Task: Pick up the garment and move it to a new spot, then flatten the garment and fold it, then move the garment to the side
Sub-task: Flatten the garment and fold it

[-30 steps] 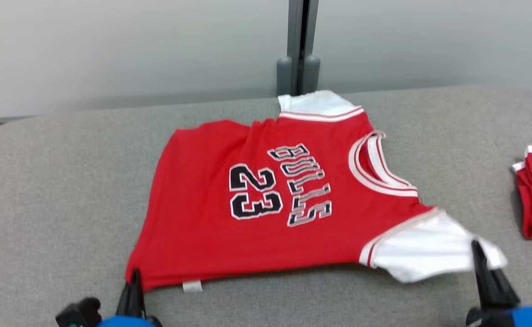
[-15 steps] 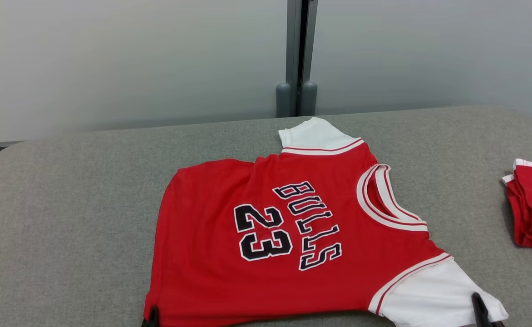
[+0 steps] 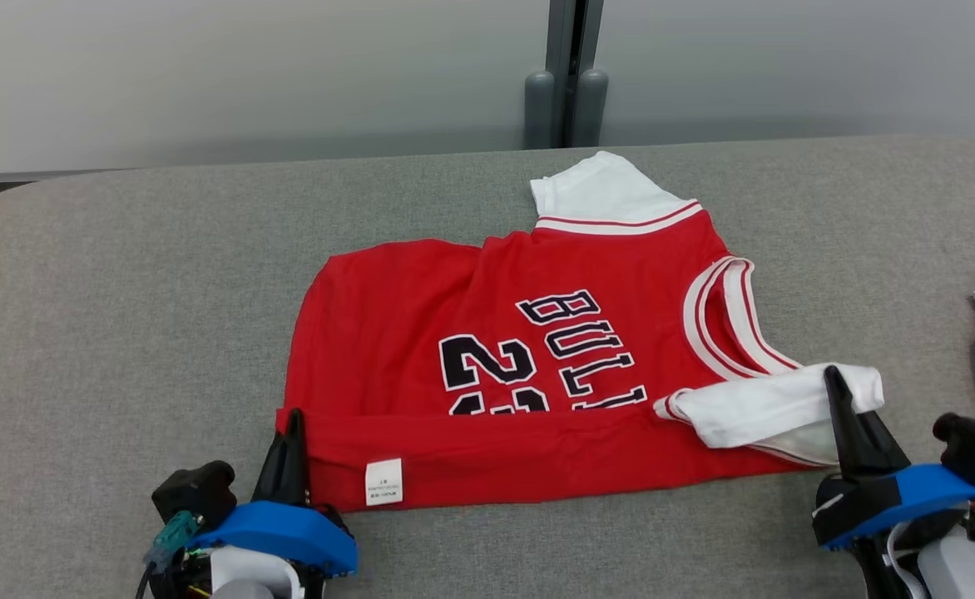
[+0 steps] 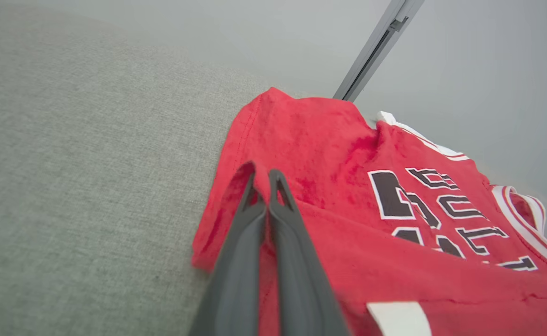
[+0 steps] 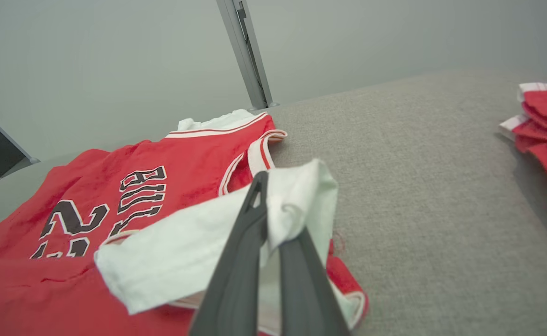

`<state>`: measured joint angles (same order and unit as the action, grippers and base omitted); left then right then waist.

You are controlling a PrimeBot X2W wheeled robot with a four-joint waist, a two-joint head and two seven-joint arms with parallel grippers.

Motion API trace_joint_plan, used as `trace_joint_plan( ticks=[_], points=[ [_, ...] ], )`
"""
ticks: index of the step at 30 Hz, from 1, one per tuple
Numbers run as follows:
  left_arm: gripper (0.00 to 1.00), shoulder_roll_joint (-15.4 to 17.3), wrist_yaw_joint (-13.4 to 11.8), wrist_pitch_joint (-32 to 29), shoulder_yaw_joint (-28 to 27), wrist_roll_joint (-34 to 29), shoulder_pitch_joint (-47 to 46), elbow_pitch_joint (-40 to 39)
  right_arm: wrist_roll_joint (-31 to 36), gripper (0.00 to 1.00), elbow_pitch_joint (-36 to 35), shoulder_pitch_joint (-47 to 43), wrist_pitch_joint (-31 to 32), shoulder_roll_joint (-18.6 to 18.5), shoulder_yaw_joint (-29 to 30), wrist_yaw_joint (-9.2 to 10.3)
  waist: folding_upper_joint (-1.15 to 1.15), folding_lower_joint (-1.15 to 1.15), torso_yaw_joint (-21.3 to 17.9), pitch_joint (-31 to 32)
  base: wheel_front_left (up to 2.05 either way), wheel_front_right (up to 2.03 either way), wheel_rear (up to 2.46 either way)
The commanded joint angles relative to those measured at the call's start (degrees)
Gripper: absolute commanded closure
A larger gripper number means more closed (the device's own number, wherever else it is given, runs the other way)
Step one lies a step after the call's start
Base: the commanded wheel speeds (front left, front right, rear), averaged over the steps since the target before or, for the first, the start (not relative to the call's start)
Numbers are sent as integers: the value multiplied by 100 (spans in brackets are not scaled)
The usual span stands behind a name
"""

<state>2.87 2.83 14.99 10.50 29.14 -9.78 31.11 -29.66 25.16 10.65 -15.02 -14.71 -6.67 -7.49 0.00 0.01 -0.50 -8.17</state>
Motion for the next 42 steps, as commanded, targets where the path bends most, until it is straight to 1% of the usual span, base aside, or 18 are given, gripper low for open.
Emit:
trace_joint_plan(
  ticks=[1, 5, 9, 10, 11, 12, 13, 14, 15, 16, 20, 24, 26, 29, 35, 42],
  points=[
    [100, 8, -30, 26, 13, -30, -106, 20, 38, 100, 39, 113, -17, 20, 1, 0, 0, -1, 34, -48, 0, 0, 0],
    [100, 9, -230, 26, 39, 6, -349, 310, 140, 100, 459, 643, -17, 102, 4, 0, 0, -1, 39, -180, 0, 0, 0],
    [100, 9, -249, 26, 29, 40, -487, 465, 316, 100, 696, 986, -17, 155, 64, 0, 0, -1, 49, -246, 0, 0, 0],
    [100, 9, -249, 26, 22, 41, -503, 487, 377, 95, 720, 1049, -17, 157, 71, 0, 0, -1, 51, -254, 0, 0, 0],
    [100, 9, -262, 26, 6, 25, -519, 488, 433, 64, 737, 1102, -17, 162, 76, 0, 0, -1, 55, -256, 0, 0, 0],
    [94, 11, -282, 26, -27, -20, -535, 461, 499, 44, 751, 1138, -17, 153, 127, 0, 0, -1, 57, -252, 0, 0, 0],
    [77, 11, -301, 26, -52, -68, -531, 431, 542, 0, 725, 1166, -17, 156, 209, 1, 0, -1, 57, -247, 0, 0, 0],
    [58, 7, -304, 26, -85, -90, -508, 401, 591, 0, 707, 1170, -17, 192, 285, 1, 0, -1, 59, -239, 0, 0, 0],
    [19, 12, -334, 26, -138, -111, -472, 352, 690, 0, 690, 1155, -17, 218, 337, 0, 0, -1, 62, -223, 0, 0, 0],
    [0, 9, -363, 26, -151, -184, -429, 316, 805, 0, 644, 1133, -17, 231, 358, 0, 0, -1, 64, -202, 0, 0, 0],
    [0, 1, -497, 25, -270, -461, -161, -42, 1226, 0, 426, 875, -17, 295, 450, 0, 0, -1, 76, -75, 0, 0, 0],
    [0, 7, -589, 26, -192, -1040, 150, -389, 1640, 0, 203, 591, -17, 418, 542, 0, 0, -1, 88, 110, 0, 0, 0],
    [0, 3, -584, 25, -81, -1367, 349, -498, 1794, 0, 130, 382, -17, 517, 592, 0, 0, -1, 101, 221, 0, 0, 0],
    [0, 13, -583, 25, 37, -1613, 621, -563, 1945, 0, 79, 83, -17, 659, 674, 0, 0, -1, 124, 415, 0, 0, 0],
    [0, 6, -532, 26, 113, -1720, 1040, -470, 2063, 0, 154, -433, -17, 854, 680, 0, 0, -1, 154, 734, 0, 0, 0],
    [0, 8, -505, 25, 95, -1590, 1174, -435, 2057, 0, 213, -580, -17, 877, 608, 0, 0, -1, 118, 777, 0, 0, 0]
  ],
)
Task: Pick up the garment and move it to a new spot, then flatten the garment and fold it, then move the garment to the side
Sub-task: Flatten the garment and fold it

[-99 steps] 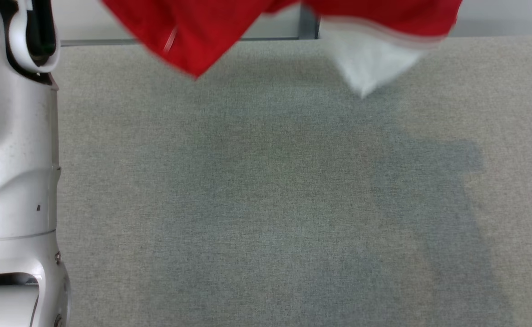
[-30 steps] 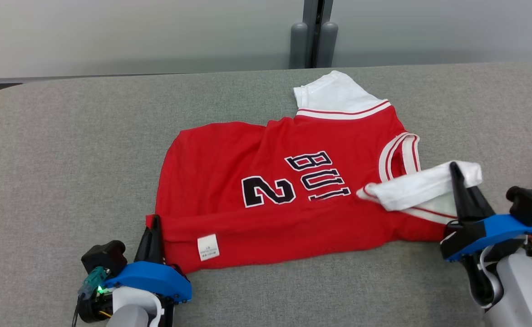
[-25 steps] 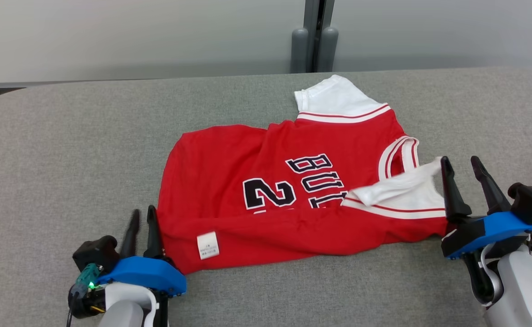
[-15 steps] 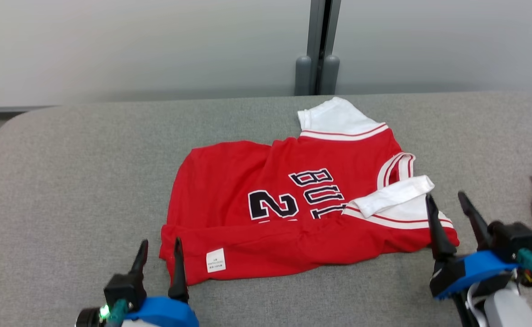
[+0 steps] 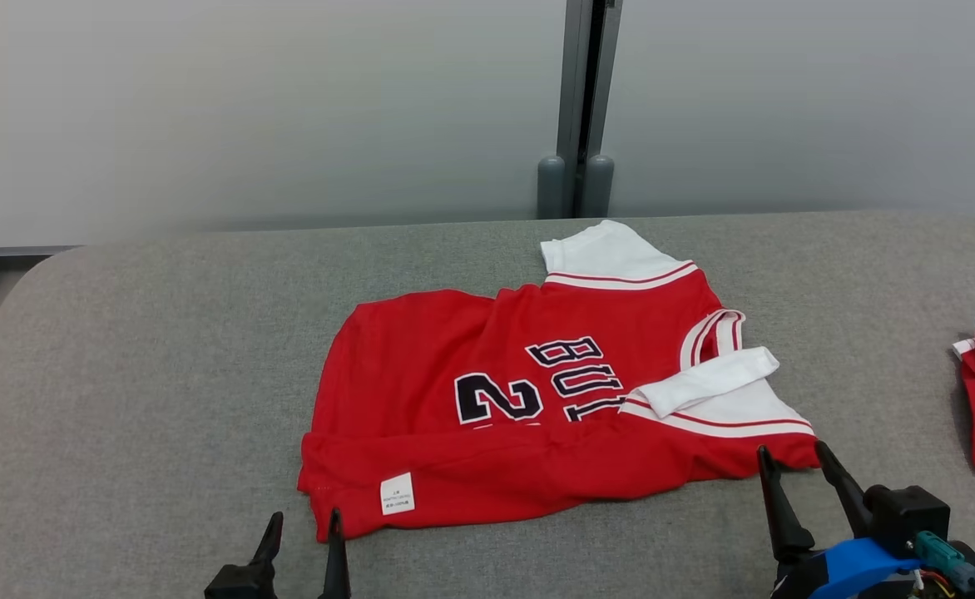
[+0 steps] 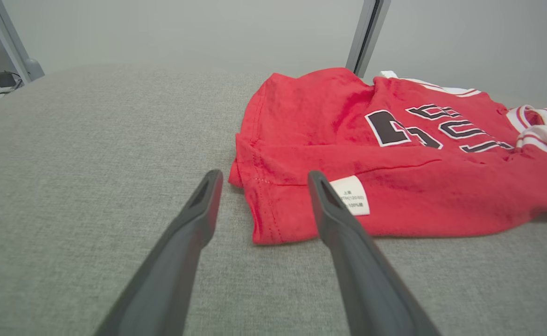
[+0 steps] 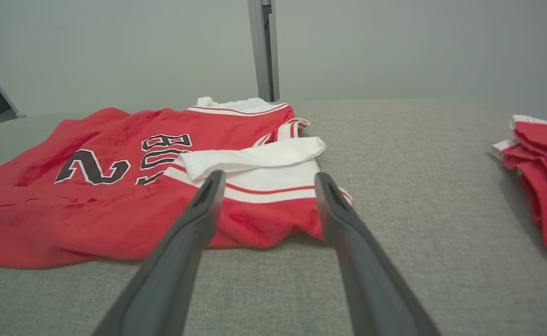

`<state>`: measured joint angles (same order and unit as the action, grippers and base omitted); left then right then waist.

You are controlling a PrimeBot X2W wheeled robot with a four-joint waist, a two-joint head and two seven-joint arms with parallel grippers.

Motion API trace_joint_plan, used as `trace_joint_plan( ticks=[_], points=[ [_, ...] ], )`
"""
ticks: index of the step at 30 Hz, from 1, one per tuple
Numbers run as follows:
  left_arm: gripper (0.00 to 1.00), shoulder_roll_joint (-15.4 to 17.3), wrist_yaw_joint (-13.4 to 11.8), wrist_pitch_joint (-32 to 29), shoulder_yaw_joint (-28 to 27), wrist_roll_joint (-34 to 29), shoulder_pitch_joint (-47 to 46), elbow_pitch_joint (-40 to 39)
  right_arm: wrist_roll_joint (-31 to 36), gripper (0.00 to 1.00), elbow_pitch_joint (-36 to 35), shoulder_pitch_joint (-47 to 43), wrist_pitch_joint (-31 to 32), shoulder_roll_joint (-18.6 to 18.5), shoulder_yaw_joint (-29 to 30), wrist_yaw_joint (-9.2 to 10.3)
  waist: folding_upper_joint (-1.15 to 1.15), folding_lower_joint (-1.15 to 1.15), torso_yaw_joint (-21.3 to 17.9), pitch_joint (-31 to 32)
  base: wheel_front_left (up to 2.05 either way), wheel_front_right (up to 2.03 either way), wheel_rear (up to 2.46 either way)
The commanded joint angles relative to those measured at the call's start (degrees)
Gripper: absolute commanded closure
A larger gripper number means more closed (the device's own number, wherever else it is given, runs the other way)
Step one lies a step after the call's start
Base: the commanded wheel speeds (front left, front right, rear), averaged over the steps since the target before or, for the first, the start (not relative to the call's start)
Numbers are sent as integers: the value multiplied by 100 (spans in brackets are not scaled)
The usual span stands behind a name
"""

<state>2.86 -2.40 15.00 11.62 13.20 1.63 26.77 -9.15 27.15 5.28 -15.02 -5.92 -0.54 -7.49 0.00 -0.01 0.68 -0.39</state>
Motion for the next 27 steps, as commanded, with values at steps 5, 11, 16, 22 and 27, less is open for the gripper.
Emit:
trace_joint_plan(
  ticks=[5, 11, 16, 22, 27],
  points=[
    [0, 8, 67, 24, 6, 369, -178, 169, -29, 0, -25, 101, -17, -45, -37, 0, 0, 1, -40, -191, 0, 0, 0],
    [0, 12, 141, 24, 86, 896, -783, 687, -147, 0, -73, 485, -16, -154, -122, 0, 0, 1, -131, -783, 0, 0, 0],
    [0, 9, -60, -1, 68, 1137, -1113, 1163, -213, 0, -52, 694, -17, -192, -70, 0, 0, 1, -218, -1042, 0, 0, 0],
    [0, 17, -236, -4, -4, 1135, -1164, 1125, -176, 0, 157, 805, -16, -175, 143, 0, 0, 1, -228, -1167, 0, 0, 0],
    [13, 7, -85, -18, 165, 1151, -1229, 1209, -121, 0, 647, 943, -17, -126, 307, 0, 0, 1, -182, -1237, 0, 0, 0]
  ],
)
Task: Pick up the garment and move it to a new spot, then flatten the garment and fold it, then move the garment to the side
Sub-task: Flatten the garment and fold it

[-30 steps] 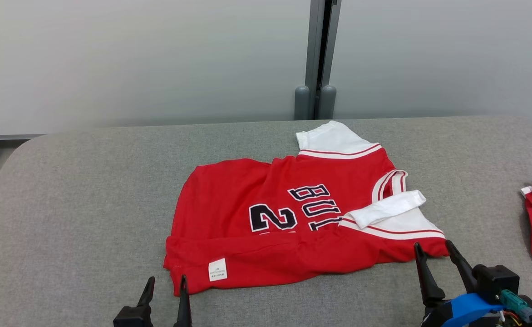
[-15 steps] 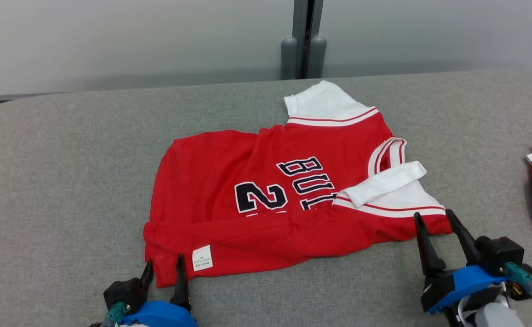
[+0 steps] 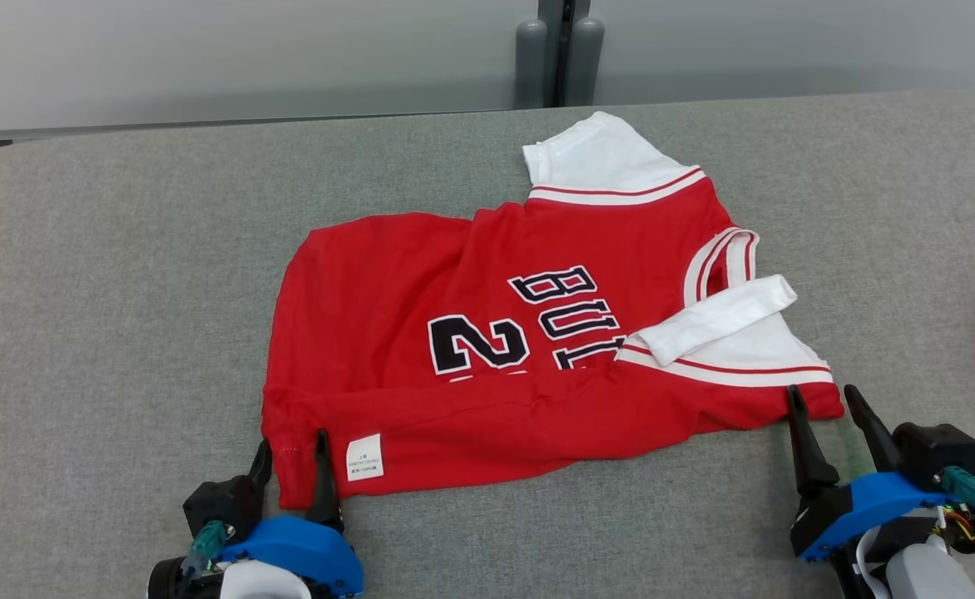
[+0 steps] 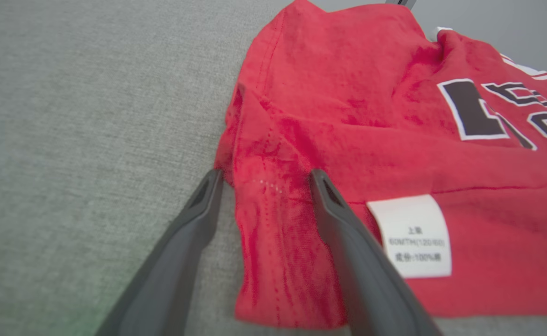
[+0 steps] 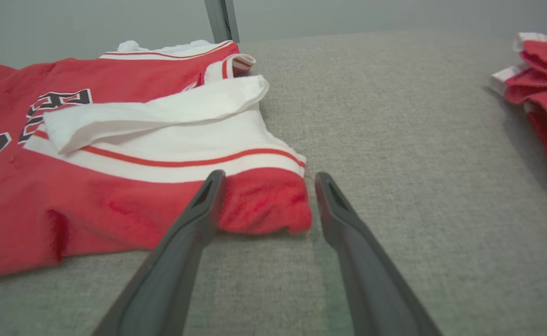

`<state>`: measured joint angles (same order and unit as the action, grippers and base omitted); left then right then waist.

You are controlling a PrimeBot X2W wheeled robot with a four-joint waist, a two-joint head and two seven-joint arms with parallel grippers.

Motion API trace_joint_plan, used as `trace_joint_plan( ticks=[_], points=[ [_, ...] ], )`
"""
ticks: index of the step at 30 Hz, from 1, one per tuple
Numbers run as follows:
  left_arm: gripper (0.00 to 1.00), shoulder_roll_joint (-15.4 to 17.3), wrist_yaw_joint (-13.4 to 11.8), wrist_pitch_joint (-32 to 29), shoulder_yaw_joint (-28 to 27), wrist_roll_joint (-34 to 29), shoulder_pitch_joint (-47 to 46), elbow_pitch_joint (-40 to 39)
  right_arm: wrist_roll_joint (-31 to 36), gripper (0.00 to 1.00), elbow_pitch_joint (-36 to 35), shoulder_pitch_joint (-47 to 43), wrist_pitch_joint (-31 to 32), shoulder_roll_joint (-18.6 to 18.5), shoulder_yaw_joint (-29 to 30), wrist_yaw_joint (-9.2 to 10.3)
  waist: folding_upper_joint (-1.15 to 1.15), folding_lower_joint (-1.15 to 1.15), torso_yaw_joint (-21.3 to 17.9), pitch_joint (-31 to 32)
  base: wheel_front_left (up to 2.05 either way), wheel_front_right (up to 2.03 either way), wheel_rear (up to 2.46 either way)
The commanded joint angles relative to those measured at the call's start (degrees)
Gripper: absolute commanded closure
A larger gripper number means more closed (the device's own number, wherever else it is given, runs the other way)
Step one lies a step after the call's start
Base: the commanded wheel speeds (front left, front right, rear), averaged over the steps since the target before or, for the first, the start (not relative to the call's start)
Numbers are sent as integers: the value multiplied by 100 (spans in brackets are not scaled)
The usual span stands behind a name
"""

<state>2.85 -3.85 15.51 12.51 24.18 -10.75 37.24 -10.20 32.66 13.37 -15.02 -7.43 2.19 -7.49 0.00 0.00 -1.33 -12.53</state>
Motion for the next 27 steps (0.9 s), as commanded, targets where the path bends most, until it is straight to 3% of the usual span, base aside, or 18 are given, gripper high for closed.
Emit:
trace_joint_plan(
  ticks=[1, 2, 3, 4, 5, 6, 7, 8, 9, 10, 18, 27],
  points=[
    [50, 7, 83, -74, 94, 71, -12, 186, -38, 0, 191, 174, -17, 39, 69, 0, 0, 0, 26, -32, 0, 0, 0],
    [63, 1, 121, -78, 126, 74, -27, 211, -73, 0, 317, 207, -17, 67, 66, 0, 0, 0, 32, -41, 0, 0, 0],
    [93, -2, 160, -81, 154, 134, -30, 244, -175, 0, 423, 254, -17, 120, 33, 0, 0, 0, 37, -50, 0, 0, 0],
    [93, -2, 160, -81, 154, 134, -30, 244, -175, 0, 423, 254, -17, 120, 33, 0, 0, 0, 37, -50, 0, 0, 0],
    [100, -18, 281, -87, 304, 197, -42, 403, -324, 0, 721, 349, -15, 127, -105, 0, 0, 0, 46, -61, 0, 0, 0],
    [100, -18, 319, -86, 330, 220, -70, 450, -445, 9, 855, 404, -1, 112, -154, 0, 0, 0, 49, -64, 0, 0, 0],
    [100, -18, 319, -86, 330, 220, -70, 450, -445, 9, 855, 404, -1, 112, -154, 0, 0, 0, 49, -64, 0, 0, 0],
    [100, -8, 362, -87, 347, 266, -85, 495, -551, 57, 1005, 434, 3, 111, -183, 0, 0, 0, 53, -66, 0, 0, 0],
    [100, -9, 404, -87, 384, 254, -106, 534, -602, 83, 1116, 462, 4, 90, -210, 1, 0, 0, 58, -65, 0, 0, 0],
    [100, -13, 446, -87, 400, 280, -122, 551, -711, 100, 1187, 485, 9, 85, -234, 1, 0, 0, 65, -61, 0, 0, 0],
    [100, 1, 464, -44, 145, 65, -73, 42, -1175, 100, 779, 400, -9, -58, -260, 2, 0, 0, 110, 98, 0, 0, 0],
    [100, 14, 537, -38, 21, -163, 557, -117, -1444, 100, 343, -524, -9, -154, -297, 2, 0, 0, 220, 816, 0, 0, 0]
  ],
)
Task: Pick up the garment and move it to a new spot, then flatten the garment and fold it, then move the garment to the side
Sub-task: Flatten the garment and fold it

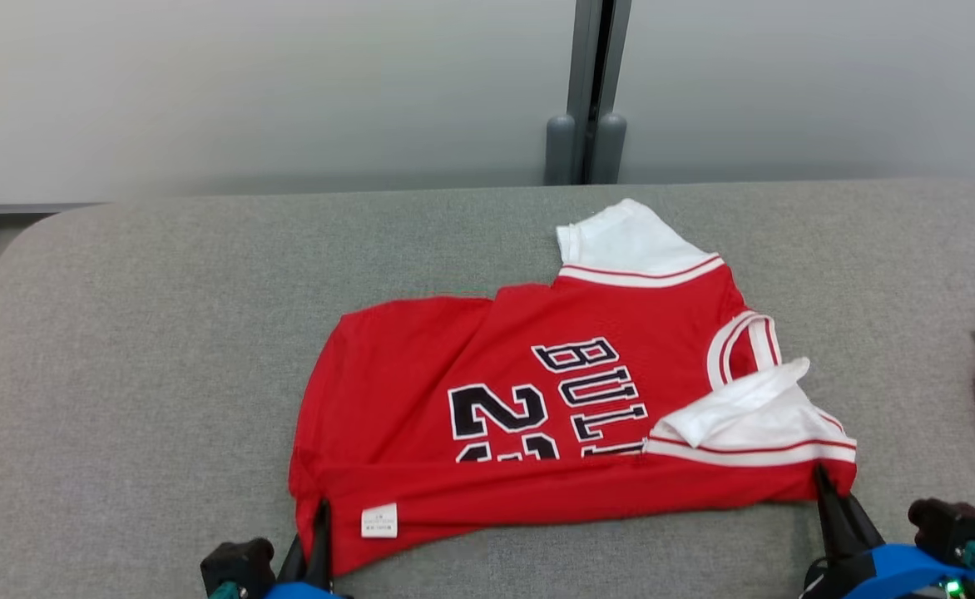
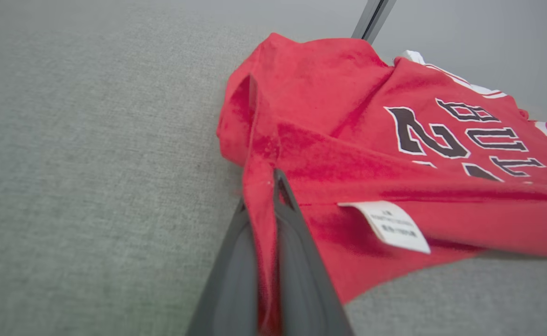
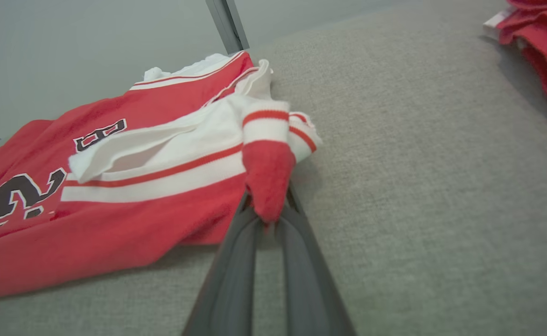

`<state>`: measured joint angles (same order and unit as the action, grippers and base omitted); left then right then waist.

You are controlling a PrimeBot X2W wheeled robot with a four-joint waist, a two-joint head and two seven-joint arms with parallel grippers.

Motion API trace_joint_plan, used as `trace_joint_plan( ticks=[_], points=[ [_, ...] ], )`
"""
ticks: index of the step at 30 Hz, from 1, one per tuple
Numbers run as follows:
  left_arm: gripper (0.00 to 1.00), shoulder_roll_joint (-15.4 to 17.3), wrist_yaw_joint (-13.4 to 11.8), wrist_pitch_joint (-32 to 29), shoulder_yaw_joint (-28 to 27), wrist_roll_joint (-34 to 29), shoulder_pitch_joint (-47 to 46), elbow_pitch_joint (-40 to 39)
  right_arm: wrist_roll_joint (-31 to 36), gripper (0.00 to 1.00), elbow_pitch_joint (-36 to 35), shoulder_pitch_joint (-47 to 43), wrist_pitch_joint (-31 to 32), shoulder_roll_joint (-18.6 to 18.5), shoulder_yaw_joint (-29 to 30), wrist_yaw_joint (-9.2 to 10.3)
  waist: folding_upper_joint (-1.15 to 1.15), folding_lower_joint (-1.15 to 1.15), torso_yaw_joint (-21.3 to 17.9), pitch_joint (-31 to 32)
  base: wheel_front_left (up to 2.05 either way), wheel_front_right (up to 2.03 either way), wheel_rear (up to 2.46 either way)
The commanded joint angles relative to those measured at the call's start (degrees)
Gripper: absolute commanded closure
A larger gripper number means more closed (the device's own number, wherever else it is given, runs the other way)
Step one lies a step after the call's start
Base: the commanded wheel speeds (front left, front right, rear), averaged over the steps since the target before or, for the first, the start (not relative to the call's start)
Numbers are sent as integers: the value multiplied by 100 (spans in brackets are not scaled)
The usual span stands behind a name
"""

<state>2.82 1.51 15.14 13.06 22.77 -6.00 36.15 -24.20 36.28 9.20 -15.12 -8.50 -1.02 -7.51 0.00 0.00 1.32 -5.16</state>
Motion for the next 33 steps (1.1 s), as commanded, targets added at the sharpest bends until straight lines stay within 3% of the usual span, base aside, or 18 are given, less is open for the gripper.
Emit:
trace_joint_plan(
  ticks=[1, 3, 4, 5, 6, 12, 16, 20, 26, 33],
  points=[
    [100, 18, 21, -2, -26, -36, 150, -24, -72, 100, -69, -214, 0, -57, 27, 4, 0, 0, -33, 131, 0, 0, 0],
    [100, 19, 27, -1, -24, -76, 234, -50, -132, 100, -156, -384, 0, -60, 38, 4, 0, 0, -17, 192, 0, 0, 0],
    [72, 18, 3, -1, -26, -43, 276, -45, -166, 94, -159, -446, 1, -57, 46, 4, 0, 0, -14, 203, 0, 0, 0],
    [8, 19, -19, -1, -30, -33, 295, -53, -188, 53, -155, -488, 1, -43, 72, 4, 0, 0, -14, 200, 0, 0, 0],
    [0, 20, -45, -2, -37, -20, 296, -57, -211, 0, -168, -482, 1, -30, 82, 4, 0, 0, -20, 181, 0, 0, 0],
    [0, 12, -356, -2, -318, -172, -105, -464, -40, 0, -335, -110, 1, -118, 123, 2, 0, 0, -60, -118, 0, 0, 0],
    [0, 12, -262, -2, -423, -310, -709, -358, 59, 0, -384, 271, 1, -217, 56, 2, 0, 0, -74, -408, 0, 0, 0],
    [0, 86, -141, -17, -400, -443, -1568, 331, 144, 0, -363, 724, 1, -343, -144, 2, 0, 0, -118, -721, 0, 0, 0],
    [0, 227, -150, -108, -414, -464, -2701, 1497, 98, 0, -297, 1396, 1, -479, -604, 2, 0, 0, -289, -1107, 0, 0, 0],
    [0, 203, 210, -149, -280, -390, -3324, 2420, -70, 0, -245, 1944, 1, -693, -923, 2, 0, 0, -356, -1383, 0, 0, 0]
  ],
)
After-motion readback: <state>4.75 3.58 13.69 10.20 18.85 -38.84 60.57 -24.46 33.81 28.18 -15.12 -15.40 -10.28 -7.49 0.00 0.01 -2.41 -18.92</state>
